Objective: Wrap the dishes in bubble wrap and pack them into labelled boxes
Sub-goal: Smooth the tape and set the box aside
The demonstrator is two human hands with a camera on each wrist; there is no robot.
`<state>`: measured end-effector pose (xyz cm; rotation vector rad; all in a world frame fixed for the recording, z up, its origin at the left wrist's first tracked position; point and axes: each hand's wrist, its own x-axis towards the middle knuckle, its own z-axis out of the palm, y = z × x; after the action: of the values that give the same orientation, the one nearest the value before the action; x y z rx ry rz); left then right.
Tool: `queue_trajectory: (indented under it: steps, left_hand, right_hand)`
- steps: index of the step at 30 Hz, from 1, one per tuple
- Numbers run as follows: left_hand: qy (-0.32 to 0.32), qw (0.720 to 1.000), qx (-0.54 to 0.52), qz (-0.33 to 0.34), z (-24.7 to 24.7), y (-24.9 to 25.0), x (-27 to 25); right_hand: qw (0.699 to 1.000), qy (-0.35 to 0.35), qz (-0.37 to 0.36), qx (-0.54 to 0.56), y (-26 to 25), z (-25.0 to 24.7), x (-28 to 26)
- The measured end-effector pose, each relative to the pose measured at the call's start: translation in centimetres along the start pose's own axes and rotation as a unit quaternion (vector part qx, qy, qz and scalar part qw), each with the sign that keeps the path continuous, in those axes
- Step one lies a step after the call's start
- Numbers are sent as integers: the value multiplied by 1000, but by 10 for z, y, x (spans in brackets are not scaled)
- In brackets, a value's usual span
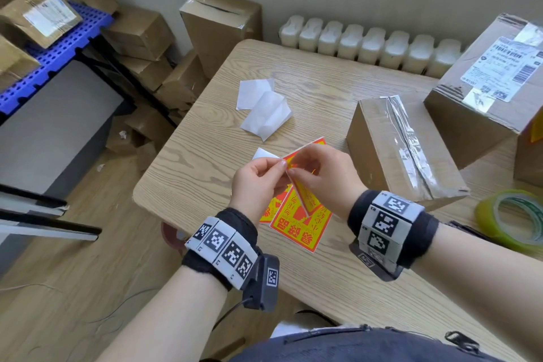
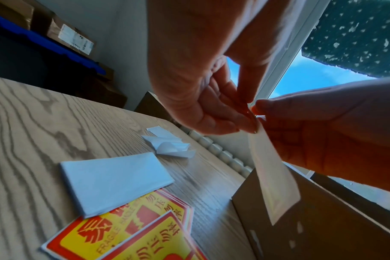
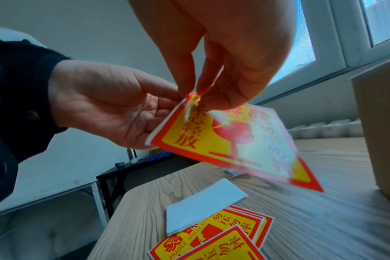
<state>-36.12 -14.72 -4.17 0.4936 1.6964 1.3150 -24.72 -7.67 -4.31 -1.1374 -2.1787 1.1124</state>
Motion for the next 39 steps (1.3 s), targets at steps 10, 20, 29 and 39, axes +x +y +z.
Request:
queue_trajectory:
  steps: [10,20,29,39]
  left_hand:
    - [-42,998,-30,-45,4,13,0]
    - [-85,996,31,-22,6,13,-5]
    - [-55,984,150,77,8,8,2]
    - [-52,903,361,226,9,15,6]
  right_hand:
    - [999,41,-23,14,1,-10,-2]
    - [998,36,34,42,9,-15,-5]
    - [994,5,72,82,7,-18,-5]
    - [993,-10,85,76,12,-22,1]
